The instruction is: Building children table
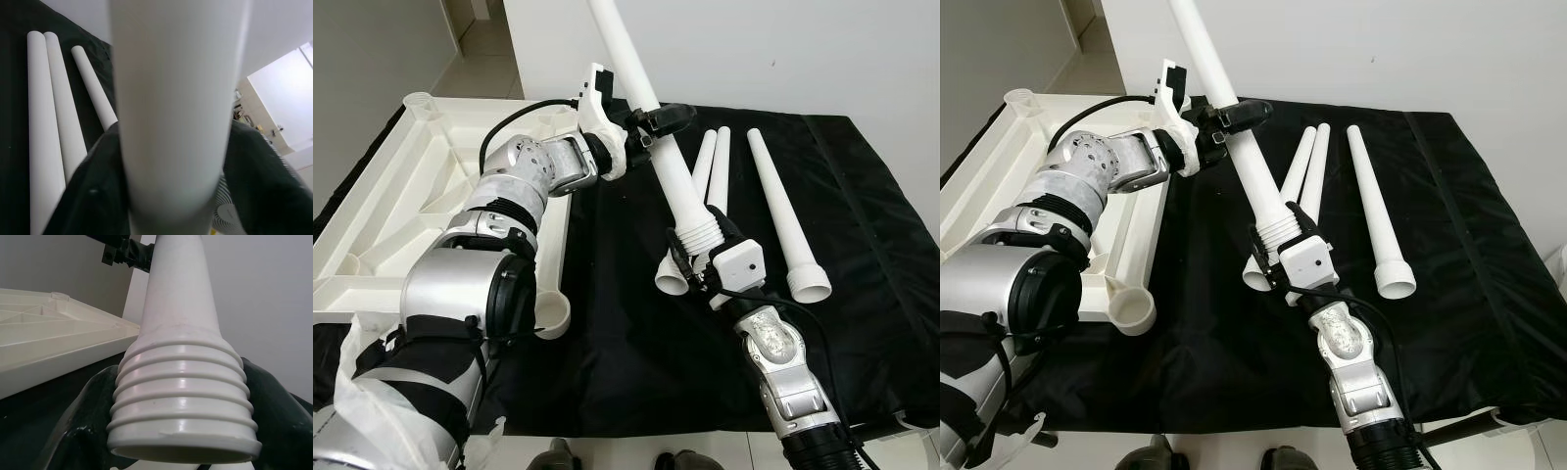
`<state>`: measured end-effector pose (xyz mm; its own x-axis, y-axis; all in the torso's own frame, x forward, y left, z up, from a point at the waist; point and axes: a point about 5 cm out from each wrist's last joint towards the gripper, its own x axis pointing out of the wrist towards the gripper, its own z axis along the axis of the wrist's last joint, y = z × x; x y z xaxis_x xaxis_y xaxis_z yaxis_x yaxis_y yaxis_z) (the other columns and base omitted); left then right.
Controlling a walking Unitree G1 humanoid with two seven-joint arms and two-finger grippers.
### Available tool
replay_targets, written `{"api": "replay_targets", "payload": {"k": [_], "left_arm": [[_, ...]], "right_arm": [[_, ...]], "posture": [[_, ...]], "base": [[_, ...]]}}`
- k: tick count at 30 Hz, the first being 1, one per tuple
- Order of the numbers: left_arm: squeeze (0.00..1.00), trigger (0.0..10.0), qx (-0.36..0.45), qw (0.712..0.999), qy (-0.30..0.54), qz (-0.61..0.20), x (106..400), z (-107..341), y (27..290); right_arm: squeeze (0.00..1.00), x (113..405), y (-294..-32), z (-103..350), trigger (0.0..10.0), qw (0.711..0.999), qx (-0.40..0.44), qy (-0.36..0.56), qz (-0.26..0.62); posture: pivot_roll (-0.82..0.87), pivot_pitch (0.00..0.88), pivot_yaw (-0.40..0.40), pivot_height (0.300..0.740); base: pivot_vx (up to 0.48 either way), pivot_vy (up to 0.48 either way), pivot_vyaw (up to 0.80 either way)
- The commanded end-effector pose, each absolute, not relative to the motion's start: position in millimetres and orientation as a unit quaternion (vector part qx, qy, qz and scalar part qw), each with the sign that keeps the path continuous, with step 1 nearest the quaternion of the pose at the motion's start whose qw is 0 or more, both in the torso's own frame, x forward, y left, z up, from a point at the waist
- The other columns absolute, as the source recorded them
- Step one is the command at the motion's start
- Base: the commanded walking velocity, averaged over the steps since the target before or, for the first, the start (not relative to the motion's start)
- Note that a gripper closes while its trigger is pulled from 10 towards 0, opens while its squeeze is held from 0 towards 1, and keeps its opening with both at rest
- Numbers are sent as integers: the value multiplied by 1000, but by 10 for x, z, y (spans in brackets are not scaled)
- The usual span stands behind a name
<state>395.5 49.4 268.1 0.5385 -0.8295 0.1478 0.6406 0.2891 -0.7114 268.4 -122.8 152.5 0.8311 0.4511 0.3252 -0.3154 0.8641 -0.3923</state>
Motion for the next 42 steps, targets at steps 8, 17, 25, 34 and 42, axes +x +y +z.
{"api": "replay_targets", "payload": {"k": [8,17,25,34,42], "left_arm": [[0,0,-389,796,96,-454,4010,2879,517],[0,10000,-356,819,57,-447,4037,2978,513],[0,10000,-259,853,-20,-452,4027,3088,459],[0,10000,-186,873,-90,-442,3963,3085,348],[0,10000,-119,871,-133,-457,3830,3042,204]], "right_arm": [[0,2670,-1213,1472,10000,941,-170,-195,219],[827,2708,-1222,1490,10000,956,-130,-169,200],[0,2825,-1178,1639,10000,970,-93,-149,169],[0,2925,-1157,1864,10000,975,-68,-159,142],[0,3032,-1166,2043,10000,978,-65,-166,108]], "posture": [[-10,0,16,740],[-8,0,7,740],[-1,0,-1,740],[5,0,-8,740],[12,0,-10,740]], "base": [[0,0,0],[0,0,0],[0,0,0],[0,0,0],[0,0,0]]}}
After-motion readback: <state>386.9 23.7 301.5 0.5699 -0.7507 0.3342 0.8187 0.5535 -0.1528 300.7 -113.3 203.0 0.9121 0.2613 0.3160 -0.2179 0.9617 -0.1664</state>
